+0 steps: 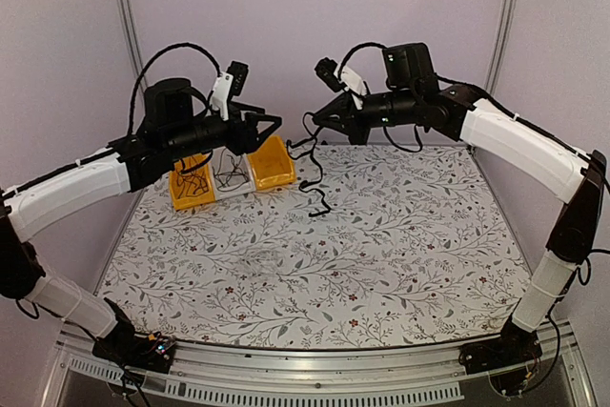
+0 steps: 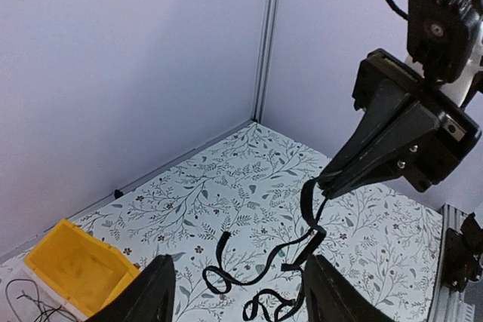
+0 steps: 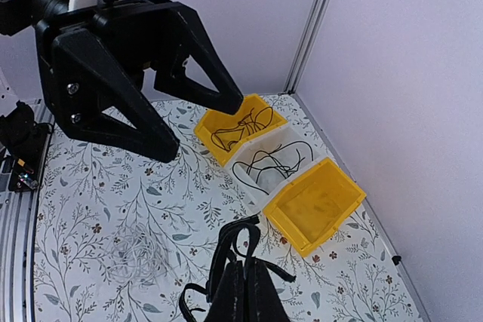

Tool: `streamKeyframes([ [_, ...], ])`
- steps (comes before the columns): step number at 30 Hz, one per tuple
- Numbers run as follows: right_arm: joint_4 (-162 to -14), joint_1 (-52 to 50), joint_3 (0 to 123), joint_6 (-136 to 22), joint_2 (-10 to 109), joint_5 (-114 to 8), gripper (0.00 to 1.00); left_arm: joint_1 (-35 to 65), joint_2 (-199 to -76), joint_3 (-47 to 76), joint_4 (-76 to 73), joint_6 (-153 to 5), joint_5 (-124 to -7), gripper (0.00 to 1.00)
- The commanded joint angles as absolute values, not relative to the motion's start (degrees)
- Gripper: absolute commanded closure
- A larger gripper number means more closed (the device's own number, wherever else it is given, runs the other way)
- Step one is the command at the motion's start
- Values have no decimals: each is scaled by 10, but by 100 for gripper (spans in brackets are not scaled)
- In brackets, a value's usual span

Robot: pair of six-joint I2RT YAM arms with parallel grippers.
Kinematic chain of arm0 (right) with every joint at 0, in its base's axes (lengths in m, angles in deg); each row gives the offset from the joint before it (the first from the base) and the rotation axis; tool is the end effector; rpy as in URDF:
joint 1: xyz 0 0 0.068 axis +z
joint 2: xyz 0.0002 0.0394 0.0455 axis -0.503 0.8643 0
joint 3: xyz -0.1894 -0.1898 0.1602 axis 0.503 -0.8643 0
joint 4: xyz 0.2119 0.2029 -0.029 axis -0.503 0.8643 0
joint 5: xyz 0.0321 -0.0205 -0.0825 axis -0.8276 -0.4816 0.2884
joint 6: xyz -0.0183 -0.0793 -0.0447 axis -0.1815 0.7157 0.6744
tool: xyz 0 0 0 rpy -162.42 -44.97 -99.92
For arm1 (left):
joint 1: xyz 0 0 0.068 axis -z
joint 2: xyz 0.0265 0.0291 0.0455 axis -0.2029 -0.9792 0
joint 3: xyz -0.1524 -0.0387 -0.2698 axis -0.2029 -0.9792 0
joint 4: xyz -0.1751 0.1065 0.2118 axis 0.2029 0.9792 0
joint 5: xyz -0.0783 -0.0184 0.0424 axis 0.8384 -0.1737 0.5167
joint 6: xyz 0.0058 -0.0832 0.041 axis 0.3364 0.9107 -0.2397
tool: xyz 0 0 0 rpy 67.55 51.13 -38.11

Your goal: Untangle the cables

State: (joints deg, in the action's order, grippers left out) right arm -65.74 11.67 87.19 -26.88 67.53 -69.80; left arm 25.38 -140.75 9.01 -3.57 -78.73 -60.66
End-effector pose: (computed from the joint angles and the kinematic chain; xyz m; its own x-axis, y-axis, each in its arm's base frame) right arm 0.3394 0.3510 0.4283 0.1051 -0.3889 -0.9153 -0.9297 0.2884 -0.2293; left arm 0.3074 -0.2562 0.3959 -0.1873 -0.0017 -0.9823 0.7498 0.6458 -0.1441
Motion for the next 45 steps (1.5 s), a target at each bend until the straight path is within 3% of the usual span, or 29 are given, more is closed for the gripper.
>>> streamKeyframes([
  [1, -660, 114, 878, -279, 676, -711, 100, 261, -1458, 137, -33, -754, -533, 38],
  [12, -651, 114, 880, -280, 691, -716, 100, 265, -1549, 198, -72, -699, -449, 43],
  [15, -653, 114, 880, -284, 692, -714, 100, 265, -1567, 218, -58, -700, -446, 52],
  [22, -653, 114, 879, -284, 693, -706, 100, 265, -1569, 215, -80, -716, -457, 91],
  [24, -654, 114, 880, -285, 693, -700, 100, 263, -1566, 217, -81, -720, -468, 95],
  [25, -653, 114, 881, -285, 694, -696, 98, 262, -1565, 218, -81, -722, -475, 96],
  [29, -640, 111, 879, -274, 683, -679, 61, 251, -1567, 234, -51, -728, -506, 100],
  [32, -632, 102, 856, -272, 663, -677, 48, 235, -1566, 246, -21, -741, -529, 100],
  [45, -620, 87, 729, -276, 577, -657, 45, 95, -1552, 272, 83, -752, -593, 100],
])
